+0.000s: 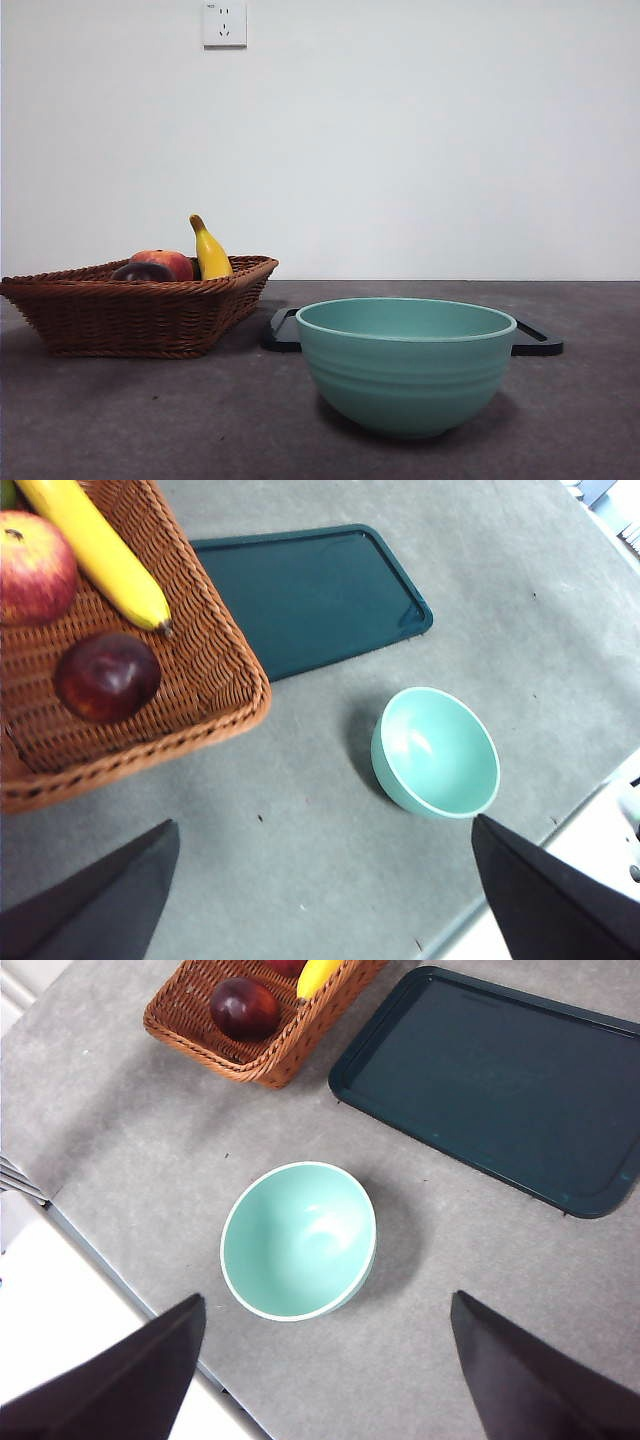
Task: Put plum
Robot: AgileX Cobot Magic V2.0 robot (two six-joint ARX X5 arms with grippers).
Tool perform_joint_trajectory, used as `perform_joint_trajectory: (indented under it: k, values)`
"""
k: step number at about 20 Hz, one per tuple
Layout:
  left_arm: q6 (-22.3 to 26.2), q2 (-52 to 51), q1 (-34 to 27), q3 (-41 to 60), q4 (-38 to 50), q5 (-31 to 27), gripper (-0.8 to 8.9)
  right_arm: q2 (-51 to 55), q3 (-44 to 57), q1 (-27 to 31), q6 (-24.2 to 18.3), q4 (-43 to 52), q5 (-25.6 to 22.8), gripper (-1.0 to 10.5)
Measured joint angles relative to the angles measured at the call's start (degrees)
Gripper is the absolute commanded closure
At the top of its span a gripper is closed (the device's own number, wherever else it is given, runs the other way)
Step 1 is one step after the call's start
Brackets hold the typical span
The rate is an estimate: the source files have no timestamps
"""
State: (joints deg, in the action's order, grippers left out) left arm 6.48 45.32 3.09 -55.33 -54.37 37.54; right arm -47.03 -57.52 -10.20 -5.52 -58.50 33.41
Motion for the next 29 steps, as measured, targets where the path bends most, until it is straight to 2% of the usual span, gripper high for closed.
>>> perform_joint_trajectory:
  k: [6, 18, 29]
  values:
    - [-3.69, 3.52, 0.83, -1.29, 7.26, -3.39, 3.45, 0.0, 0.0, 0.0, 0.42, 0.02, 0.0, 5.5]
    - [-4.46, 30.27, 10.62, -17.94, 7.76, -23.43, 3.49, 0.0, 0.0, 0.0, 0.83, 0.11, 0.0, 5.5]
    - [-4.44, 49.46, 13.88, -19.3, 13.25, -31.06, 3.48, 0.0, 0.0, 0.0, 1.31, 0.09, 0.0, 5.5]
